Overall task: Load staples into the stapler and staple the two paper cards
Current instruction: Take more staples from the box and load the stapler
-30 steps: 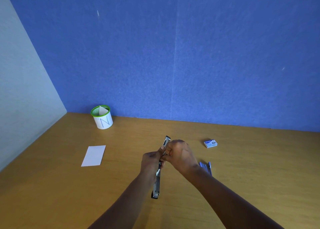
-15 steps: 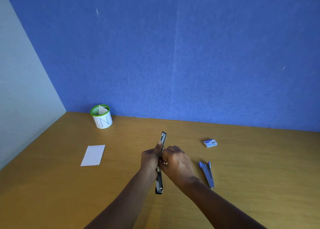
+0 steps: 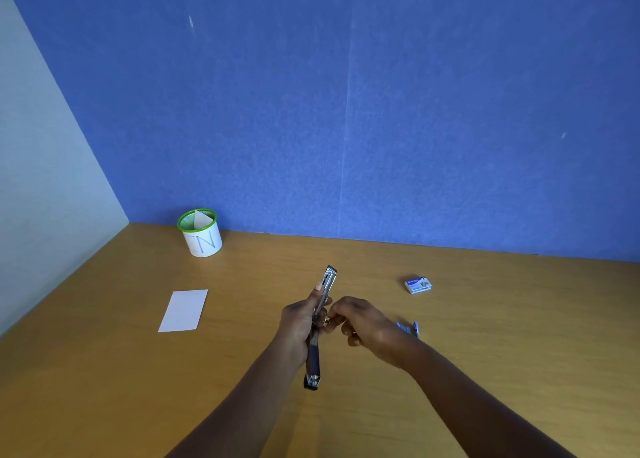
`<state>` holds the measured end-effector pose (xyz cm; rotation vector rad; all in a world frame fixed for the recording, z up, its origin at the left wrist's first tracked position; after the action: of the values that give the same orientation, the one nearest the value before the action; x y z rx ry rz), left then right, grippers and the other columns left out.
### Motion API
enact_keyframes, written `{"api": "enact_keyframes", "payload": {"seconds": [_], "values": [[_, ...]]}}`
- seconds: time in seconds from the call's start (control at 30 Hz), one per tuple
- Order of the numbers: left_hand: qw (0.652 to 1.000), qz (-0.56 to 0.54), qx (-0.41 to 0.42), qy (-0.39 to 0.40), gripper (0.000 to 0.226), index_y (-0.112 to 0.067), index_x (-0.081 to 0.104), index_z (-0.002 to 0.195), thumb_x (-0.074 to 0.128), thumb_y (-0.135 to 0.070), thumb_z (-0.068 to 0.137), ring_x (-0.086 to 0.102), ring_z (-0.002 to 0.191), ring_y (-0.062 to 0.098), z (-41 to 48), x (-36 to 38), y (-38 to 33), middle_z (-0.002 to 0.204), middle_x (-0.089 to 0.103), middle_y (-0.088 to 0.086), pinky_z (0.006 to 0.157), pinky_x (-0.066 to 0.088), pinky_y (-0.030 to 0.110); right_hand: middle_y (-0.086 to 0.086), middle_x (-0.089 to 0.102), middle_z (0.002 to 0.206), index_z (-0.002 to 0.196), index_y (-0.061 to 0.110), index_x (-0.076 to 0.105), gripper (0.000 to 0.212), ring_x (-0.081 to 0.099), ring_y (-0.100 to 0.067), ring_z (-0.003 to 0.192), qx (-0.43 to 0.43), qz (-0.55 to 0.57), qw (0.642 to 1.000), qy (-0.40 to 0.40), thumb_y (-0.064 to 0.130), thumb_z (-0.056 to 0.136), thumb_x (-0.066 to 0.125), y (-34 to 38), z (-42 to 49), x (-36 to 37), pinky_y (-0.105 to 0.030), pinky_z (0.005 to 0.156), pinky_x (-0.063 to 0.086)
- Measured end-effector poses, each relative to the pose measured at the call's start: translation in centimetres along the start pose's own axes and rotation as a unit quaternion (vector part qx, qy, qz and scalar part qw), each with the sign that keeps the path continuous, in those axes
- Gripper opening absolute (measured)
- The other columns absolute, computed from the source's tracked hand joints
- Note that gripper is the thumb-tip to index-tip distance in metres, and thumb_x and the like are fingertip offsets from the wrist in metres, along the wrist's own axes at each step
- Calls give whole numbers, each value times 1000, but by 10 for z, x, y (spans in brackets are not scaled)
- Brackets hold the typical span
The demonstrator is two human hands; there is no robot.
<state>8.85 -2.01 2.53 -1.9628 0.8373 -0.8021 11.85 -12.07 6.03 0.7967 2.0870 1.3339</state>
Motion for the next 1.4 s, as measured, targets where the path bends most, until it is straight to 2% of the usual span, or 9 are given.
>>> {"api": "enact_keyframes", "payload": {"seconds": [0.17, 0.37, 0.47, 0.6, 0.87, 0.97, 1.13, 1.27, 1.4], "values": [[1000, 18, -7, 16, 34, -5, 69, 78, 59, -36, 89, 42, 52, 12, -6, 5, -3, 57, 50, 1, 52, 39, 25, -3, 59, 80, 88, 9, 46, 16, 50, -11, 70, 67, -68, 995, -38, 7, 96, 32, -12, 10, -16, -20, 59, 42], [1000, 7, -26, 16, 36, -6, 70, 75, 61, -38, 87, 40, 49, 11, -5, 4, -1, 51, 50, -2, 48, 38, 24, -9, 57, 86, 79, 6, 52, 30, 60, -20, 89, 64, 24, 993, -95, -18, 85, 35, -18, 15, -36, -21, 72, 51], [999, 28, -31, 10, 37, -7, 70, 75, 59, -41, 87, 41, 47, 10, -4, 2, 0, 49, 50, -4, 48, 38, 23, -9, 56, 85, 80, 5, 53, 22, 62, -22, 93, 38, 66, 991, -112, -16, 84, 49, -18, 13, -41, -19, 69, 53], [998, 42, -32, 16, 38, -8, 70, 78, 58, -43, 88, 44, 46, 11, -4, 0, 0, 48, 51, -3, 44, 38, 21, -8, 62, 79, 79, 6, 53, 20, 65, -18, 78, -6, 101, 985, -138, -9, 78, 66, -15, 9, -46, -13, 58, 54], [998, 34, -46, 40, 39, -8, 70, 80, 57, -44, 87, 43, 44, 9, -4, 2, 0, 48, 49, -3, 39, 38, 17, -1, 65, 80, 82, 13, 64, 13, 67, -12, 73, -118, 26, 980, -159, 1, 80, 68, 5, 5, -46, -16, 63, 55], [997, 37, -47, 43, 38, -8, 70, 78, 58, -43, 87, 43, 46, 10, -3, 2, 0, 49, 48, -2, 39, 38, 17, 10, 68, 79, 90, 13, 71, 13, 63, 6, 71, -228, -109, 949, -187, 5, 80, 70, 25, -2, -45, -7, 66, 48], [996, 42, -54, 62, 37, -7, 70, 76, 59, -41, 88, 43, 45, 10, -3, 4, 2, 49, 49, 0, 40, 38, 18, -4, 72, 92, 98, 6, 73, 18, 61, 0, 85, -366, -246, 882, -164, 5, 82, 66, 44, -12, -29, -3, 75, 45], [995, 41, -54, 74, 36, -8, 63, 69, 60, -40, 87, 44, 41, 10, -2, 8, 3, 47, 50, 1, 40, 37, 18, -9, 71, 92, 93, 2, 73, 17, 58, -7, 93, -414, -327, 841, -122, 5, 81, 62, 50, -14, -16, 4, 81, 37], [993, 51, -59, 86, 36, -6, 61, 71, 60, -38, 88, 44, 37, 9, -2, 9, 3, 48, 49, 2, 38, 37, 17, -9, 72, 91, 89, 3, 73, 15, 58, -9, 92, -433, -390, 809, -82, 5, 81, 61, 47, -14, -9, -3, 85, 37]]}}
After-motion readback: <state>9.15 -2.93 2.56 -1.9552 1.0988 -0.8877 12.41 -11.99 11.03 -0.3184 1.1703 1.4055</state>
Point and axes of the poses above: each hand's wrist, its own z-axis towards the middle knuckle, its own x-axis out of the palm, y = z × x, the point moved 8 cm from there along z, towards the middle knuckle
